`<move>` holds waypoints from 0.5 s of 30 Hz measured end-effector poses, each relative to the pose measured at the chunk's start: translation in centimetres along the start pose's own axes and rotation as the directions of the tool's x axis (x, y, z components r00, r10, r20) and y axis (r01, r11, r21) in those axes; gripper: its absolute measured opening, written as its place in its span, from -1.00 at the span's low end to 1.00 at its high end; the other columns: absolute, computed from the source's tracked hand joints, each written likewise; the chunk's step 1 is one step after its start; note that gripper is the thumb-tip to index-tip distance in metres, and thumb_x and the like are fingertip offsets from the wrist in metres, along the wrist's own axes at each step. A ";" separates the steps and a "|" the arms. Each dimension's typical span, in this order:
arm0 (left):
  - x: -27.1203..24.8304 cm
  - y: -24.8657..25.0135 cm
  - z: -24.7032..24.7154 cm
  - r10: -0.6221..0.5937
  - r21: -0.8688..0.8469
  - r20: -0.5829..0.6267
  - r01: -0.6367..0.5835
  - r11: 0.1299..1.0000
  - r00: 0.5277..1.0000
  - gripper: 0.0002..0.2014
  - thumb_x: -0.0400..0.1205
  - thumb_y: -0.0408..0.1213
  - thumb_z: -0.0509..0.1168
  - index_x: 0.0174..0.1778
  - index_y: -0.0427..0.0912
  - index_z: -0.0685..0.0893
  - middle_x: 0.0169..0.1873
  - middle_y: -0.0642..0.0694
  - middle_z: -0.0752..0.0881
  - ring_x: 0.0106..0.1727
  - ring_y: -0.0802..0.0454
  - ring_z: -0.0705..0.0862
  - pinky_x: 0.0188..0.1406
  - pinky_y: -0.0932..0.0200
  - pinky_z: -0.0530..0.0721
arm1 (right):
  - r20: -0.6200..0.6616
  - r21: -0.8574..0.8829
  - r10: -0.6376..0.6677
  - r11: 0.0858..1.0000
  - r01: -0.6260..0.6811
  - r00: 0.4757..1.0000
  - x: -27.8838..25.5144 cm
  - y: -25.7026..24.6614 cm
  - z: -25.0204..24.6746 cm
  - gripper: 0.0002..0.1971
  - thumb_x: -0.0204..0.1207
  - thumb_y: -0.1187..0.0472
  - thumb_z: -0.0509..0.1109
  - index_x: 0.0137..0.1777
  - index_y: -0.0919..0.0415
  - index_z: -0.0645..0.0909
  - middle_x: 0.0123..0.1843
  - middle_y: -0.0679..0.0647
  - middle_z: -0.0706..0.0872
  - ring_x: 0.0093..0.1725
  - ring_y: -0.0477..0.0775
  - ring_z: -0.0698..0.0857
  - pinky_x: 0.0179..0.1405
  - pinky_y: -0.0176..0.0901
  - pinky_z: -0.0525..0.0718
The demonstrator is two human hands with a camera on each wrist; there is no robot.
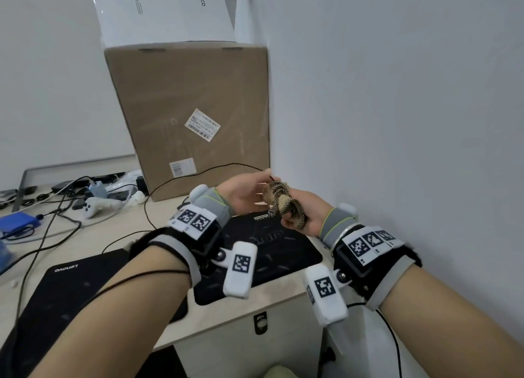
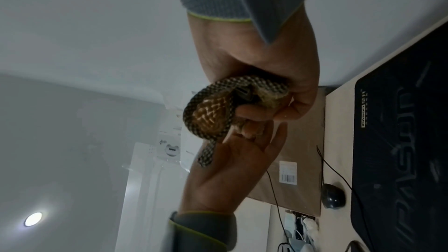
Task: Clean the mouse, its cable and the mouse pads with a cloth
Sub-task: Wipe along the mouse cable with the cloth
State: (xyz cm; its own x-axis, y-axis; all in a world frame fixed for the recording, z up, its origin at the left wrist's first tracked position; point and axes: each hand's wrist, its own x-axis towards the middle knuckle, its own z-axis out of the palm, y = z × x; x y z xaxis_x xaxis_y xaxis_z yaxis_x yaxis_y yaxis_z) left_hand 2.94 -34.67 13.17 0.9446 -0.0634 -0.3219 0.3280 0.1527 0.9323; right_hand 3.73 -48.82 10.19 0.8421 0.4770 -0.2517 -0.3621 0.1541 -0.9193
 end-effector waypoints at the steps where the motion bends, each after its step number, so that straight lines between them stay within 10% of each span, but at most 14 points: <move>1: 0.1 -0.3 0.6 -0.014 0.012 -0.010 0.014 1.000 1.000 -0.75 0.72 -0.16 0.13 -0.18 -0.15 0.62 -0.24 -0.08 0.64 -0.22 0.03 0.59 -0.05 0.12 0.58 | -0.005 -0.013 -0.007 1.000 0.007 1.000 0.2 0.2 0.1 -0.74 0.66 0.04 0.22 -0.24 0.11 0.53 -0.57 -0.04 0.62 -0.70 -0.16 0.52 -0.63 -0.42 0.48; 7: 0.4 -0.7 1.1 0.141 0.003 -0.217 -0.144 0.990 0.966 -0.74 0.73 -0.33 0.10 -0.23 -0.16 0.63 -0.23 -0.05 0.67 -0.25 0.09 0.58 -0.19 0.22 0.56 | 0.075 0.165 -0.046 0.986 0.034 0.996 0.6 1.5 -0.2 -0.71 0.73 0.00 0.07 0.18 0.09 0.57 -0.08 0.09 0.72 -0.13 0.01 0.69 -0.36 -0.22 0.77; 15: -0.6 -0.4 0.3 0.235 -0.017 -0.303 -0.252 0.968 0.924 -0.73 0.77 -0.32 -0.02 -0.22 -0.18 0.45 -0.19 -0.21 0.70 -0.08 -0.14 0.70 -0.07 0.06 0.69 | -0.164 0.308 -0.191 0.922 0.234 0.968 1.4 2.0 -2.5 -0.74 0.73 0.07 0.09 0.24 0.11 0.55 -0.08 0.10 0.73 -0.14 0.04 0.72 -0.33 -0.14 0.75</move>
State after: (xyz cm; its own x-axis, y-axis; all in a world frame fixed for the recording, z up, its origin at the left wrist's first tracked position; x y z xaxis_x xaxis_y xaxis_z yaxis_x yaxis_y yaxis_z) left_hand 2.21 -34.96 13.04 0.9526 0.2760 -0.1280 0.0796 0.1801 0.9804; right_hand 5.22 -49.98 7.25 0.9498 0.2900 -0.1177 -0.2597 0.5206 -0.8133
